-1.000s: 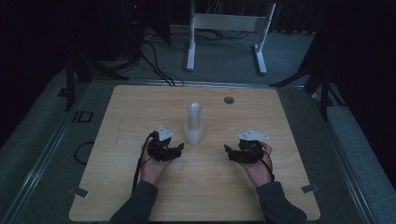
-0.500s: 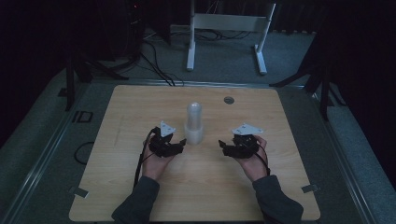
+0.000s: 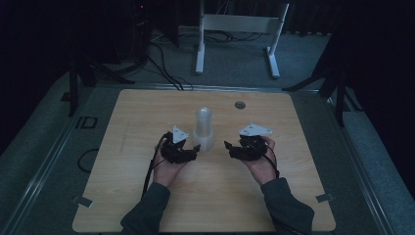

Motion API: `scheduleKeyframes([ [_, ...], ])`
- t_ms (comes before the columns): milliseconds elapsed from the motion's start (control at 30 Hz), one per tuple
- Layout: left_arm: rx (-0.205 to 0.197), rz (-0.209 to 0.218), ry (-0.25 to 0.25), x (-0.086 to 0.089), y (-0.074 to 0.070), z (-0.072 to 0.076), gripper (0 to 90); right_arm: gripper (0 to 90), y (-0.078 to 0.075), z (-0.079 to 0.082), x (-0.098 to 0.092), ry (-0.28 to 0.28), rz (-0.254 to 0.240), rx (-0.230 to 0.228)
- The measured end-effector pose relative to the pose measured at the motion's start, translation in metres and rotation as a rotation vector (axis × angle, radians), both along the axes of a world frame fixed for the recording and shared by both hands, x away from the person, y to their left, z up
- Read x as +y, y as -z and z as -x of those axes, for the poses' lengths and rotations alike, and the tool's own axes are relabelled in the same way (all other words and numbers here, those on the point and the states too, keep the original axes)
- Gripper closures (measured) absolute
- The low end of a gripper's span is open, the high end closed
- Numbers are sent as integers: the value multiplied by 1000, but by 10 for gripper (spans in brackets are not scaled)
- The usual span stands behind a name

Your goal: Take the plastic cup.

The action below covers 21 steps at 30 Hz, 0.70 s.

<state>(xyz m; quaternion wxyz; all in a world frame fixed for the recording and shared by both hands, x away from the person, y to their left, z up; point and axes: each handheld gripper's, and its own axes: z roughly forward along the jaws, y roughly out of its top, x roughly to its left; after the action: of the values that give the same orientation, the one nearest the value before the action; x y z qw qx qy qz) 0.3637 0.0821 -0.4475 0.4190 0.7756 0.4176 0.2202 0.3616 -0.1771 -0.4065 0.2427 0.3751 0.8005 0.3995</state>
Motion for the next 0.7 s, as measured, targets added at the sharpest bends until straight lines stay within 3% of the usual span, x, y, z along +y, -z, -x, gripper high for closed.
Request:
scheduleKeyframes([
  [333,-12,20,19,-5,-3,-5,291,326,-12,-1,11,-32,-2,-24],
  [700,-14,48,15,-12,-1,-16,240,315,-18,-6,20,-46,-32,-15],
])
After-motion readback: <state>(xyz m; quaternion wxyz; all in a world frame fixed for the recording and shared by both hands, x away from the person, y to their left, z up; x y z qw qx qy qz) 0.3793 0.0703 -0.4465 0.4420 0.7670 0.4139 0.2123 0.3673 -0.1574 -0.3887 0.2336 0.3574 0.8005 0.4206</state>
